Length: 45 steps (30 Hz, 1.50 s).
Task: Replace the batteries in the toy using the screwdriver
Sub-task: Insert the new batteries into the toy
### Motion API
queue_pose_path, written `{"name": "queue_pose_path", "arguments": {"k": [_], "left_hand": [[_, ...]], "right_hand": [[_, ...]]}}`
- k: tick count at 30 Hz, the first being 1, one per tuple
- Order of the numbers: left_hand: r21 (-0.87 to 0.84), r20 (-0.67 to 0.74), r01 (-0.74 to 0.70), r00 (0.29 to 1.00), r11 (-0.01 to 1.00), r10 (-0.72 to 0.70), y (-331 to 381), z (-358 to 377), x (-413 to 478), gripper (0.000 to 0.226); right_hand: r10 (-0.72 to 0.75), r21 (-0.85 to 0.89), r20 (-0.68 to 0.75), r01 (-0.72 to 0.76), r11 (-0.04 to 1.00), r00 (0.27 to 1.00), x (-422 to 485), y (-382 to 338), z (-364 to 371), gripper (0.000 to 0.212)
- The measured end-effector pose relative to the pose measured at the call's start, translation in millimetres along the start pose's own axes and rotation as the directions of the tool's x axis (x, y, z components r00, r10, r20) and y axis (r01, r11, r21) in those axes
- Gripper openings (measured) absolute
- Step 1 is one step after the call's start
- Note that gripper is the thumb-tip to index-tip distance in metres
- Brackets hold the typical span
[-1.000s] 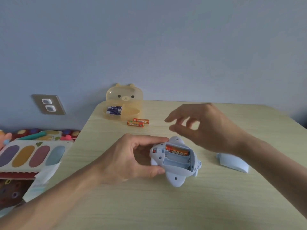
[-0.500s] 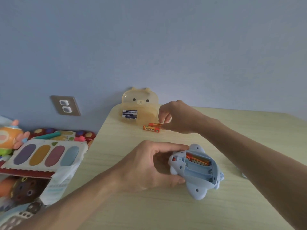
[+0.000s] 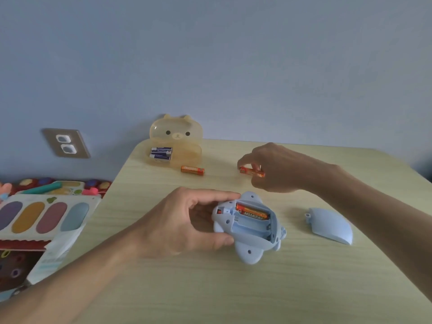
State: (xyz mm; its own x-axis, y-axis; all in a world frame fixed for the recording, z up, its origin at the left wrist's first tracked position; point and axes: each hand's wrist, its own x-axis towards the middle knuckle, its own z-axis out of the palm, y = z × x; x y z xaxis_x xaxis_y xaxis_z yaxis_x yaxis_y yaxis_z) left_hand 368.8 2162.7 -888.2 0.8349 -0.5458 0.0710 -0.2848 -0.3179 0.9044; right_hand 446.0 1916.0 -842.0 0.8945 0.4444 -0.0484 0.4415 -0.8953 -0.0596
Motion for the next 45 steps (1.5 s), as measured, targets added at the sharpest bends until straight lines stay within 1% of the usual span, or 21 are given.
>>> {"name": "queue_pose_path", "arguments": {"k": [3,5,7,9,11,12,14,18,20,24,28,30,33,36,40,43,45], "left_hand": [[0.0,0.001,0.005,1.0,1.0,-0.005,0,0,1,0.069],[0.007,-0.003,0.0,1.0,1.0,0.0,0,0,1,0.068],[0.021,-0.005,-0.014,1.0,1.0,0.014,0,0,1,0.068],[0.024,-0.012,-0.024,1.0,0.999,0.025,-1,1,1,0.066],[0.022,-0.017,-0.032,0.999,0.999,0.033,-2,1,2,0.064],[0.015,-0.014,-0.036,0.999,0.999,0.036,-3,1,2,0.064],[-0.008,-0.009,-0.038,0.999,0.999,0.038,-4,1,2,0.064],[-0.005,-0.014,-0.022,1.0,1.0,0.022,-6,0,2,0.068],[0.004,-0.021,-0.016,1.0,1.0,0.016,-7,0,1,0.069],[0.003,-0.026,-0.025,0.999,1.0,0.025,-5,1,0,0.066],[0.001,-0.02,-0.032,0.999,1.0,0.032,-6,2,0,0.069],[0.004,-0.024,-0.032,0.999,0.999,0.032,-6,2,0,0.07],[-0.01,-0.033,-0.035,0.999,0.999,0.034,-6,1,-1,0.069],[-0.051,-0.028,-0.027,0.999,0.998,0.026,-7,0,0,0.068],[-0.051,-0.051,-0.027,0.998,0.998,0.024,-10,0,1,0.069],[-0.052,-0.076,-0.03,0.997,0.998,0.026,-8,0,0,0.067],[-0.067,-0.067,-0.026,0.998,0.997,0.021,-6,1,1,0.065]], "right_hand": [[0.049,0.131,-0.139,-0.031,0.991,0.989,-25,4,-11,0.02],[0.075,0.264,-0.232,-0.011,0.965,0.97,-47,6,-18,0.014],[0.091,0.433,-0.264,0.033,0.901,0.96,-74,0,-23,0.011],[0.105,0.568,-0.3,0.089,0.819,0.948,-98,-10,-25,0.009],[0.119,0.615,-0.339,0.124,0.779,0.933,-112,-23,-19,0.017],[0.111,0.614,-0.356,0.142,0.776,0.928,-116,-29,-15,0.021],[0.091,0.597,-0.37,0.162,0.786,0.925,-120,-38,-6,0.02],[0.043,0.491,-0.352,0.145,0.859,0.935,-121,-42,1,0.018],[0.054,0.451,-0.341,0.113,0.885,0.938,-123,-45,2,0.017],[0.11,0.395,-0.286,0.012,0.918,0.952,-123,-51,-3,0.022],[0.158,0.332,-0.198,-0.086,0.94,0.967,-121,-53,-5,0.013],[0.18,0.342,-0.183,-0.109,0.934,0.967,-117,-59,0,0.011],[0.2,0.377,-0.203,-0.112,0.919,0.959,-111,-66,6,0.006],[0.208,0.412,-0.243,-0.093,0.906,0.947,-108,-66,15,0.008],[0.214,0.425,-0.307,-0.067,0.903,0.927,-104,-66,22,0.008],[0.215,0.457,-0.261,-0.076,0.886,0.941,-103,-63,18,0.005],[0.217,0.524,-0.225,-0.07,0.849,0.95,-99,-60,8,0.002]]}}
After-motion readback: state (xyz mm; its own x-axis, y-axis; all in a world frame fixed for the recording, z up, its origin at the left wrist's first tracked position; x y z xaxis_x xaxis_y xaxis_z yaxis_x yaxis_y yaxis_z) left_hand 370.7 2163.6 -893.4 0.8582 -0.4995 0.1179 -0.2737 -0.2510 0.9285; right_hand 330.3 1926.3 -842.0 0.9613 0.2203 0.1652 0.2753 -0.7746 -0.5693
